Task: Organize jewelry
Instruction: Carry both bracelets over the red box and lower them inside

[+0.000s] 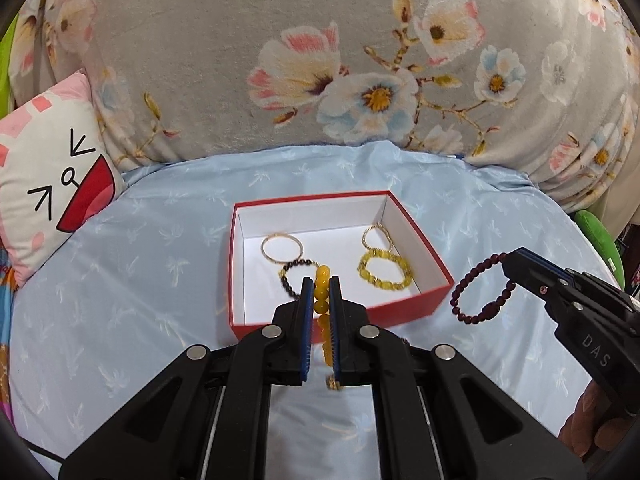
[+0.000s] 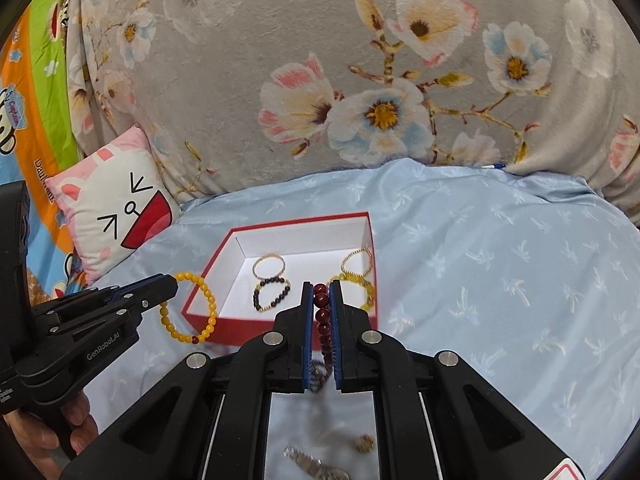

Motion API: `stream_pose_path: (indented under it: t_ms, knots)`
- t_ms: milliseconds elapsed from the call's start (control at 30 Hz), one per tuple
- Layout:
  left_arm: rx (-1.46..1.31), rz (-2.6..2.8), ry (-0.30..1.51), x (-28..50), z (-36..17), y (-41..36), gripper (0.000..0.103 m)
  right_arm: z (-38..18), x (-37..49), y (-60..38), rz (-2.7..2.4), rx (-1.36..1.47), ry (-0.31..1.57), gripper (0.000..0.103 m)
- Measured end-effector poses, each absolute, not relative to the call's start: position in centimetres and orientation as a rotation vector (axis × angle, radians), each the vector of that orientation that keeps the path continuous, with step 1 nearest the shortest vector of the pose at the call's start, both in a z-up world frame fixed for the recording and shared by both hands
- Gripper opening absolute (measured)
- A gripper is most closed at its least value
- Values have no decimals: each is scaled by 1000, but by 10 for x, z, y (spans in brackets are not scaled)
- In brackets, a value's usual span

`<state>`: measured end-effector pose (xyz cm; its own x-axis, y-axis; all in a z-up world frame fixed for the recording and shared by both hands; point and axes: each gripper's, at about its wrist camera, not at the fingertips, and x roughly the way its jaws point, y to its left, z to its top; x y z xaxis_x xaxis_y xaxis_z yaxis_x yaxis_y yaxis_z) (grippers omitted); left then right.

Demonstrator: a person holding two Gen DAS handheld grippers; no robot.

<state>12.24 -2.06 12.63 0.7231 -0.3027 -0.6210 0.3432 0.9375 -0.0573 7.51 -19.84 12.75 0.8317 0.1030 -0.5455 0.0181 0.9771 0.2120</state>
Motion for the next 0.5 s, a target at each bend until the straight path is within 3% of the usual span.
stream_pose_path:
  t_ms: [500]
  knots:
    - [18,-331,710,204,108,-18,7,113,168,-169,157,298,649,8]
